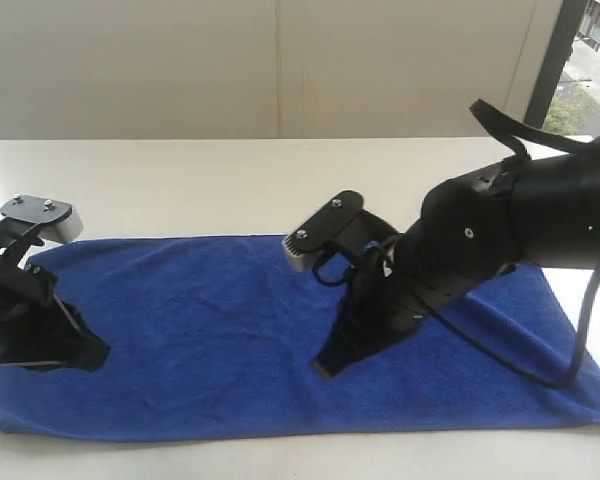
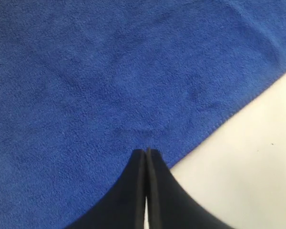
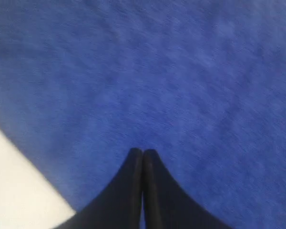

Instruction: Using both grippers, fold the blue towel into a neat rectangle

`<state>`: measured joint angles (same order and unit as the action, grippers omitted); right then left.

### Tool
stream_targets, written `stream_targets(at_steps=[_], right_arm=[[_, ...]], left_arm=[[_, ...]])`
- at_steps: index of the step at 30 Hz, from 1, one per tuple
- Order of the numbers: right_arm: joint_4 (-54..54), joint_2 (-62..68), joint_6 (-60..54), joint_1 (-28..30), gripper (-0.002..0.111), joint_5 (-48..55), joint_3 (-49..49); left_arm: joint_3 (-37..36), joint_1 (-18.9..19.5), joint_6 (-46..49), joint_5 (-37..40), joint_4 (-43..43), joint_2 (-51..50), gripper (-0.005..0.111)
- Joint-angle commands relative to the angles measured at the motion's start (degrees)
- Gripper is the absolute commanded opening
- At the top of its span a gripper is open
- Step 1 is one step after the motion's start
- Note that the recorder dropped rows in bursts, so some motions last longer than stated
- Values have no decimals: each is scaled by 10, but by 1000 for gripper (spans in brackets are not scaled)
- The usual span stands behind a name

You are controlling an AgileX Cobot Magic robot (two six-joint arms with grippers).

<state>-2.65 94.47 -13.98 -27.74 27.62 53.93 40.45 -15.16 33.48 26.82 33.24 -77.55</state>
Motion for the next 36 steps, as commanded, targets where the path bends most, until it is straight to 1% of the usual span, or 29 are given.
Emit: stream_targets(at_steps=[1,3,7,10,13,18,22,24,27,30,31,33,36], right_arm=[[102,0,114,39,0,-1,-28],[102,0,113,49,0,-10,-45],[102,0,113,51,0,-34,-74],[102,0,114,51,0,-41,-86],[102,0,114,51,0,-52,-92],[102,0,114,51,0,-47,-92],[102,0,114,51,0,-34,-92],[102,0,114,51,0,-31,-92],[100,0,114,51,0,-14,-92],[84,-11,115,49,0,39,-93],[84,-16,113,49,0,42,-93],[89,-34,113,49,0,38,-93],[108,-36,117,50,0,13,-93]], left_arm=[[0,2,10,-17,9,-28,0],[-9,2,15,-35,5,-43,0],[-46,2,23,-93,5,-83,0],[-62,2,43,-99,5,-103,0],[-67,2,42,-116,5,-117,0],[-81,2,48,-105,-31,-143,0],[-90,2,47,-91,-37,-160,0],[-90,2,47,-71,-40,-161,0],[-90,2,44,-7,-62,-161,0],[-90,2,-11,14,-112,-160,0],[-90,2,-18,14,-114,-159,0],[-90,2,-20,14,-110,-145,0],[-70,2,-20,17,-84,-80,0]])
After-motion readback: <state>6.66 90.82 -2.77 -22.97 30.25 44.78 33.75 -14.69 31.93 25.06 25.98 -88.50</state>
